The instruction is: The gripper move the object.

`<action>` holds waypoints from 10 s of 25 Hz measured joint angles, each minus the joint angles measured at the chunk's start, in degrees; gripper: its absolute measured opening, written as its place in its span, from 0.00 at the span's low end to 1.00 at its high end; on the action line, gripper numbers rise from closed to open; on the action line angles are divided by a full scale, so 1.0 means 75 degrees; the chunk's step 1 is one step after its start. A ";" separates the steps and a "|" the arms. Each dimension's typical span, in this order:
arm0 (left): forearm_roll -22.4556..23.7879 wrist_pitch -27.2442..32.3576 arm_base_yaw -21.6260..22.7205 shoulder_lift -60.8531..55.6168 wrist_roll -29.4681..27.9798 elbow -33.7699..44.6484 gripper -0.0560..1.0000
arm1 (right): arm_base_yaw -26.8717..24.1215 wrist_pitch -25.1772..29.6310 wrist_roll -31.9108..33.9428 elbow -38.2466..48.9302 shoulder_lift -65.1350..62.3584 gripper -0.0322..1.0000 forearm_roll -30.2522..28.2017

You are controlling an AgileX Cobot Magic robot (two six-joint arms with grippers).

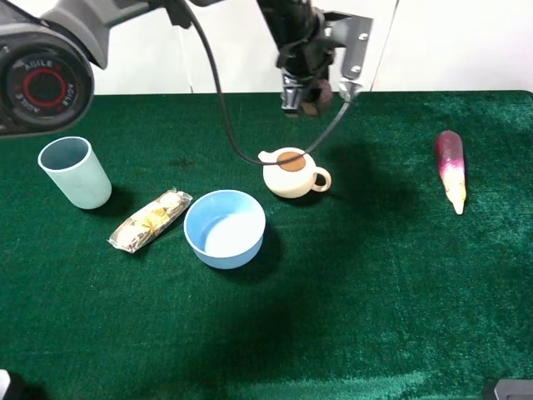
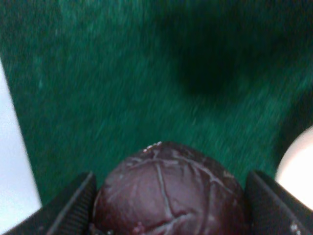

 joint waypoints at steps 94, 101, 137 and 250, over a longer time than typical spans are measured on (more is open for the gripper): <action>0.0583 -0.1547 -0.2971 0.0016 -0.0280 0.2840 0.63 | -0.0005 0.0000 0.0000 0.0000 0.0000 0.70 0.0000; 0.0603 -0.1315 -0.2971 0.0016 -0.0280 0.2751 0.63 | -0.0005 0.0000 0.0000 0.0000 0.0000 0.70 0.0000; 0.1059 -0.0587 -0.2971 -0.0371 -0.0280 0.2716 0.99 | -0.0005 0.0000 0.0000 0.0000 0.0000 0.70 0.0000; 0.0395 0.1209 0.3206 -1.8699 -0.8827 1.3601 0.99 | -0.0005 0.0000 0.0000 0.0000 0.0000 0.70 0.0000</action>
